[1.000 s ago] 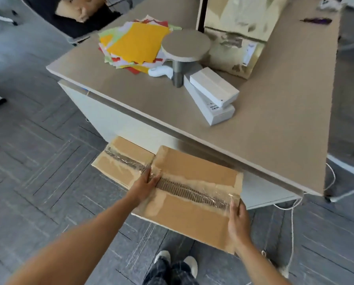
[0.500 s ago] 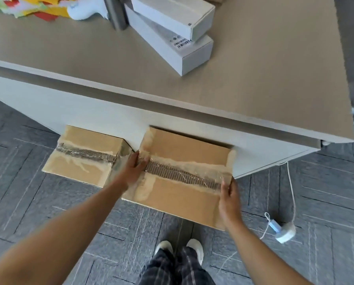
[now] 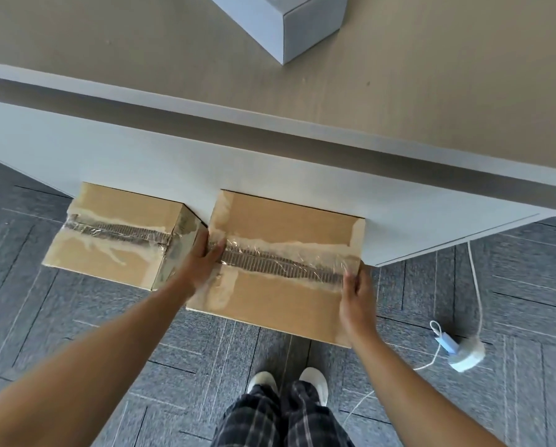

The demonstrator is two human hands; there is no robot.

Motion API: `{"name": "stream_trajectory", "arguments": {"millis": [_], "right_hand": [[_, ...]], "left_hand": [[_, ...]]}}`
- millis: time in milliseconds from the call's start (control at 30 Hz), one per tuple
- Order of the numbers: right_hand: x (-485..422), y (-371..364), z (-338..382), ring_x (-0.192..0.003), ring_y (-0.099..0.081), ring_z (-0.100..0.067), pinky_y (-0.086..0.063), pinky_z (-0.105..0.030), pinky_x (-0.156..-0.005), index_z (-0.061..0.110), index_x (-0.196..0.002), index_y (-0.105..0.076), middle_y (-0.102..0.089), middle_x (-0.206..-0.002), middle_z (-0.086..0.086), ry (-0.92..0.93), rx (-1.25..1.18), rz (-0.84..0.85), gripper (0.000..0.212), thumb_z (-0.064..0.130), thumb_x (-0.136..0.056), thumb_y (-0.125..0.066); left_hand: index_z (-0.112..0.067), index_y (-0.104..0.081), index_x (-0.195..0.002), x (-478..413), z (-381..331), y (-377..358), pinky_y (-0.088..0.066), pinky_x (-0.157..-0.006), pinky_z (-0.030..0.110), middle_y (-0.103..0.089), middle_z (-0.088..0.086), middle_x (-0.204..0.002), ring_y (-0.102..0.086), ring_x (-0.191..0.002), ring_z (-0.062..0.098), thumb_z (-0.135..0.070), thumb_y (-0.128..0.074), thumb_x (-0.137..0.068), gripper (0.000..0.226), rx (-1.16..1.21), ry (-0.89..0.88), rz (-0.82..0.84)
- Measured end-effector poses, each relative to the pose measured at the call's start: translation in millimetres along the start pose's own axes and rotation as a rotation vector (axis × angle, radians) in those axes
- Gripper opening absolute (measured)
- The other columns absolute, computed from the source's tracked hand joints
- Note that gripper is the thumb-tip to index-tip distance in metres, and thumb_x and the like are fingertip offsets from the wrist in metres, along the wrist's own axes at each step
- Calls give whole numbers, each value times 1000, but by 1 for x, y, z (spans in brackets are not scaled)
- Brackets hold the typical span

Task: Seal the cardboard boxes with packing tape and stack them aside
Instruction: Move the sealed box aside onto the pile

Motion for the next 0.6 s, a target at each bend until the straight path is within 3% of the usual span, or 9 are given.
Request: {"name": "stream_trajectory", "arguments": {"millis": [167, 267, 333, 400, 467, 533, 600], "right_hand": [[1, -2, -1, -86, -66, -19, -56, -32, -69, 17, -136, -46, -63, -110, 0, 21, 32, -35, 37, 32, -104, -36], [1, -2, 3, -83, -64, -13, -57, -32, -70, 16, -137, -44, -60, -109, 5, 66, 63, -48, 37, 30, -104, -35], [1, -2, 4, -77, -63, -10, -53, -26, -60, 17, -140, -40, -60, -111, 5, 66, 106, -14, 39, 34, -104, -33], [-2, 0, 6, -66, -59, -10, -43, -22, -50, 19, -140, -35, -62, -113, -1, 9, 160, 52, 41, 37, -104, -31], [-5, 6, 18, -66, -55, -11, -38, -21, -50, 17, -139, -35, -61, -119, -5, -100, 206, 144, 39, 37, -105, -33], [-5, 18, 35, -62, -52, -9, -39, -20, -45, 12, -139, -37, -60, -109, -5, -240, 314, 267, 41, 33, -104, -39], [1, 31, 55, -59, -52, -7, -38, -19, -43, 7, -140, -39, -60, -100, -4, -284, 511, 418, 47, 35, -103, -42]], "left_hand": [[-5, -47, -117, -5, 11, -2, -40, -37, 13, -58, -7, -55, -46, -38, -2, -24, -48, -102, 23, 63, 20, -17], [-6, -44, -116, -12, 21, -2, -41, -40, 16, -54, -3, -63, -46, -42, 2, -29, -49, -102, 28, 7, 38, -15], [-3, -42, -121, -10, 15, -2, -42, -44, 19, -51, 2, -70, -46, -50, 9, -30, -47, -102, 33, -35, 60, 12], [1, -41, -124, -7, 5, 1, -47, -52, 22, -55, 4, -78, -52, -61, 15, -30, -46, -104, 38, -117, 87, 34], [-2, -42, -133, -3, -9, 6, -55, -70, 29, -63, 12, -99, -64, -82, 26, -32, -47, -103, 42, -255, 150, 97], [-4, -45, -136, 5, -27, 13, -50, -62, 22, -60, 14, -111, -58, -74, 19, -27, -51, -102, 42, -360, 235, 207], [0, -49, -132, 18, -48, 20, -40, -54, 21, -57, 11, -101, -45, -64, 12, -25, -53, -102, 40, -420, 307, 278]]}}
Point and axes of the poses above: each hand's wrist, its own x-axis away from the middle knuckle, its own y-axis out of the back of the hand, z = x × y, the point moved 4 cm from there along -x, towards the middle knuckle
